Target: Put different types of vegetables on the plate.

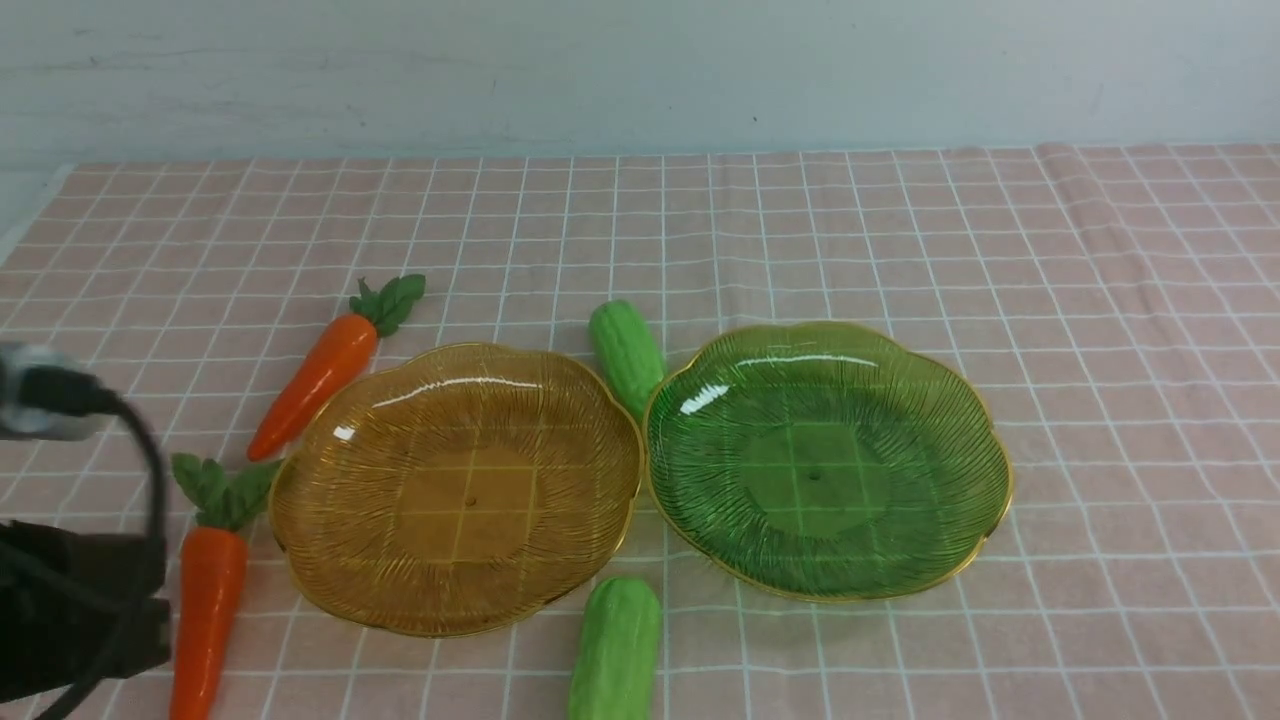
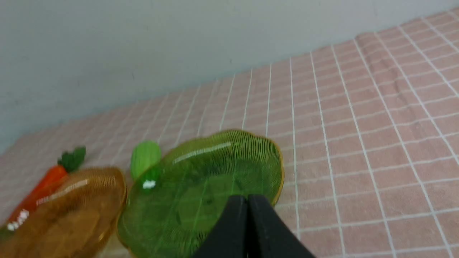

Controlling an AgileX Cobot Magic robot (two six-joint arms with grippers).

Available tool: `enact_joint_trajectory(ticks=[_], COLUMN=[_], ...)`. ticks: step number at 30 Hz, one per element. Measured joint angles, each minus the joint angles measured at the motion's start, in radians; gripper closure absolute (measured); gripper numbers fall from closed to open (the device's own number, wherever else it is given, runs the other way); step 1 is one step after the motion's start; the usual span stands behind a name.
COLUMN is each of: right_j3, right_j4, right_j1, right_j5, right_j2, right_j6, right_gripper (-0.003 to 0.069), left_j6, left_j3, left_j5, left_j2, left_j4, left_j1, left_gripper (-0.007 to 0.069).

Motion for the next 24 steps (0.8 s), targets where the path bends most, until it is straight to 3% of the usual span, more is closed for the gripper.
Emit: enact_joint_trajectory(ticks=[6,12,15,20,24], right_j3=[-0.278,-0.284,-0.282,-0.282,-0.282], right_j4=[-0.045,-0.006,0.005,0.010,0.010], right_j1=[0.000,0.000,0.000,0.000,0.000], right_j5=[0.353,0.417,0.416,0.405,0.405], right_j2=[0.289,0.356,0.357,0.357,0.357], right_j6=[-0.195,-0.263,-0.276,-0.278,-0.291], right_gripper=[0.0674,0.0674,0.0674,0.0674,0.0674], left_j6=[-0.003,0.053,0.107,0.139,0.141], left_j3=[-0.021,-0.021,-0.021,-0.021,-0.022], left_j5=[-0.022,-0.025,-0.032,-0.069,-0.117], left_j2=[0.101,0.166,0.210,0.300,0.389], left_j4=[-0.001,-0.009,-0.010,-0.010,-0.010], left_j1=[0.147,0.187,0.188,0.189,0.190], left_gripper=[0.0627,0.0603,0.0539,0.0313,0.0214])
